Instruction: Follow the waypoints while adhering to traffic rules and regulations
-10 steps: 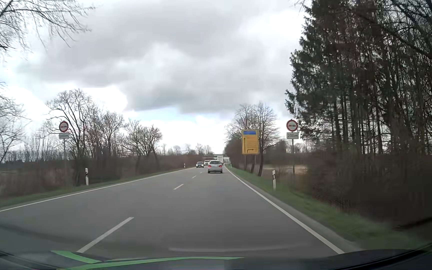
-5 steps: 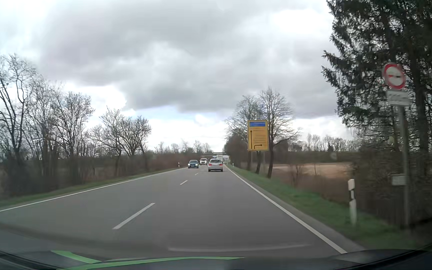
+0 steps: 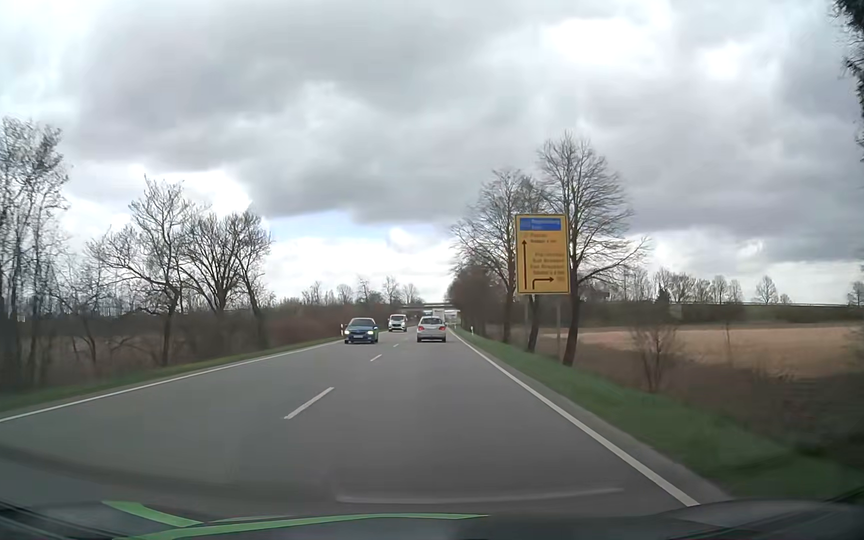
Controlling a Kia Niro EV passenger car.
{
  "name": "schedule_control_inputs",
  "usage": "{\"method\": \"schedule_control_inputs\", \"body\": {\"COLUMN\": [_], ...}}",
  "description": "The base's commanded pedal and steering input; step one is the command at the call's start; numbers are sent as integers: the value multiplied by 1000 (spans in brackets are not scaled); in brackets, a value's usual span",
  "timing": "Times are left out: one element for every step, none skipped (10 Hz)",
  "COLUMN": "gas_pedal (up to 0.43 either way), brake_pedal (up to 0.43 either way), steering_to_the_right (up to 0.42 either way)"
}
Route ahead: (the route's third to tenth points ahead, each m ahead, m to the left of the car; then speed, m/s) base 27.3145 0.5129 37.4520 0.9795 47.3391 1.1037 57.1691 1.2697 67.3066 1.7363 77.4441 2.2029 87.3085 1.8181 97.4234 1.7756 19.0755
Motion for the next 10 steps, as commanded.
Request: {"method": "schedule_control_inputs", "body": {"gas_pedal": [177, 189, 189, 197, 197, 197, 197, 197, 197, 197], "brake_pedal": [0, 0, 0, 0, 0, 0, 0, 0, 0, 0], "steering_to_the_right": [1, 1, 1, 1, 1, 1, 1, 1, 1, 1]}}
